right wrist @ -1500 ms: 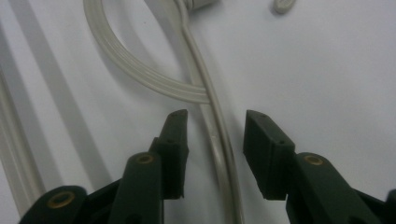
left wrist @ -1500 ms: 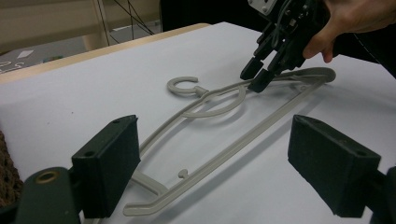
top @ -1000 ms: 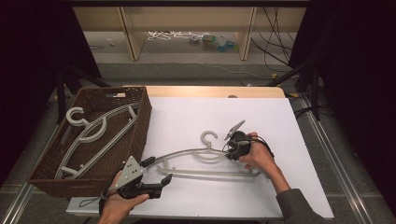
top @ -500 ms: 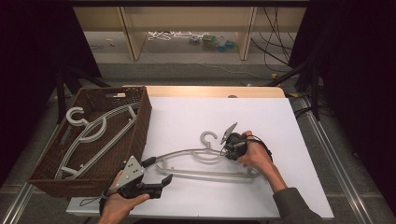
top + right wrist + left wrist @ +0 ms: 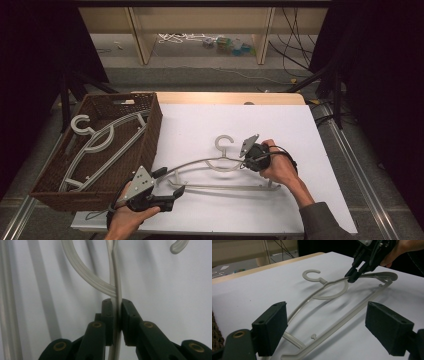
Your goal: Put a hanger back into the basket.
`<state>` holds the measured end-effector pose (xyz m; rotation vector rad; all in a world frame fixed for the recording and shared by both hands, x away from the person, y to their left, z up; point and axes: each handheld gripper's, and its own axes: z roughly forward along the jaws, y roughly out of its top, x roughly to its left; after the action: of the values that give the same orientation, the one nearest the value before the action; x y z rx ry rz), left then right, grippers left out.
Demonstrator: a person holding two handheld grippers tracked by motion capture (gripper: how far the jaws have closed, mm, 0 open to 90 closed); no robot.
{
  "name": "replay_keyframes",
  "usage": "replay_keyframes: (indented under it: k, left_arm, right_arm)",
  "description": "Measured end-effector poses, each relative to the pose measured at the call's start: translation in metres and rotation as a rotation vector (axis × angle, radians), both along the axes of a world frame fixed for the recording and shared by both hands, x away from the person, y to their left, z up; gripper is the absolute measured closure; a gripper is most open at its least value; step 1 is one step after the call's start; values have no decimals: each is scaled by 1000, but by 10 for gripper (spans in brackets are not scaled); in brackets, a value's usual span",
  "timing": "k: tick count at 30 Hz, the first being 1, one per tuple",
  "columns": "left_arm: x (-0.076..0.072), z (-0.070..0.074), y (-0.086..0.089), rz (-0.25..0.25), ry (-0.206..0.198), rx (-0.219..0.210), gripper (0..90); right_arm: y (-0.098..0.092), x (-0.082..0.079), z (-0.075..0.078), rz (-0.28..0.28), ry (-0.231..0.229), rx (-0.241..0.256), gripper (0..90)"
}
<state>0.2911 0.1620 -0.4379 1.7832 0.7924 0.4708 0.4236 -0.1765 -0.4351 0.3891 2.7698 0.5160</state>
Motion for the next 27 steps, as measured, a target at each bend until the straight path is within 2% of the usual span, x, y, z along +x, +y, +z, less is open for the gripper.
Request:
replay_keyframes:
  k: [4, 5, 10, 11, 14, 16, 20, 23, 27]
  left_arm:
    - [1, 1, -3, -7, 9, -9, 178]
    - [1, 2, -4, -10, 2, 7, 178]
    - [5, 8, -12, -29, -14, 10, 178]
    - [6, 8, -15, -39, -15, 6, 178]
    - [11, 8, -22, -56, -7, 34, 177]
    - [14, 8, -25, -58, -3, 35, 177]
    - [28, 14, -44, -82, 18, 86, 182]
    - [37, 17, -58, -111, 17, 150, 195]
    - [51, 20, -73, -120, 27, 179, 218]
  right_arm:
    - [-1, -6, 8, 22, -44, 13, 821]
    - [-1, -7, 9, 23, -48, 14, 821]
    - [-4, -11, 14, 33, -74, 24, 821]
    - [-4, -13, 16, 32, -65, 25, 821]
    - [-5, -16, 21, 46, -84, 34, 820]
    - [-5, -18, 26, 46, -107, 40, 821]
    - [-7, -23, 34, 66, -143, 40, 820]
    - [-9, -30, 39, 67, -157, 59, 821]
    - [-12, -37, 47, 83, -170, 55, 821]
